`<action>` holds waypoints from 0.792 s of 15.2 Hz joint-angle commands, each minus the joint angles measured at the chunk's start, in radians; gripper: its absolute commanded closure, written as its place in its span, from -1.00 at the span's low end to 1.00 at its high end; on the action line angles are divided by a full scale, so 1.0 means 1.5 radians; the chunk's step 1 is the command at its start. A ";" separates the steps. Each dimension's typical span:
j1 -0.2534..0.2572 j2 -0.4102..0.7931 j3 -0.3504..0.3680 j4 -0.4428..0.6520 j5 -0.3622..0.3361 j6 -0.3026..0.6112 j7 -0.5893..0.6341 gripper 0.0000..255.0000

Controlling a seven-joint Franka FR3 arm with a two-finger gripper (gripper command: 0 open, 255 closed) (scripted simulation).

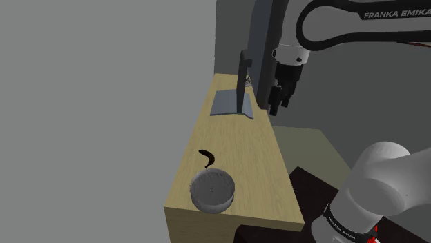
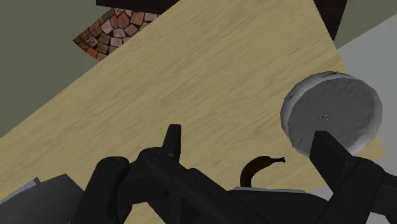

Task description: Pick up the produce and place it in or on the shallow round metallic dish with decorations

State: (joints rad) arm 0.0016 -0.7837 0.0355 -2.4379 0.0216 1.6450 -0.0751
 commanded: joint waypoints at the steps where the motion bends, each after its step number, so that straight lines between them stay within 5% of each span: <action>1: 0.000 0.000 0.000 0.000 0.000 0.000 0.000 -1.00; 12: 0.006 0.245 0.048 0.008 0.024 0.223 0.064 -1.00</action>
State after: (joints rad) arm 0.0077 -0.4524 0.0978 -2.4355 0.0535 1.9527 0.0061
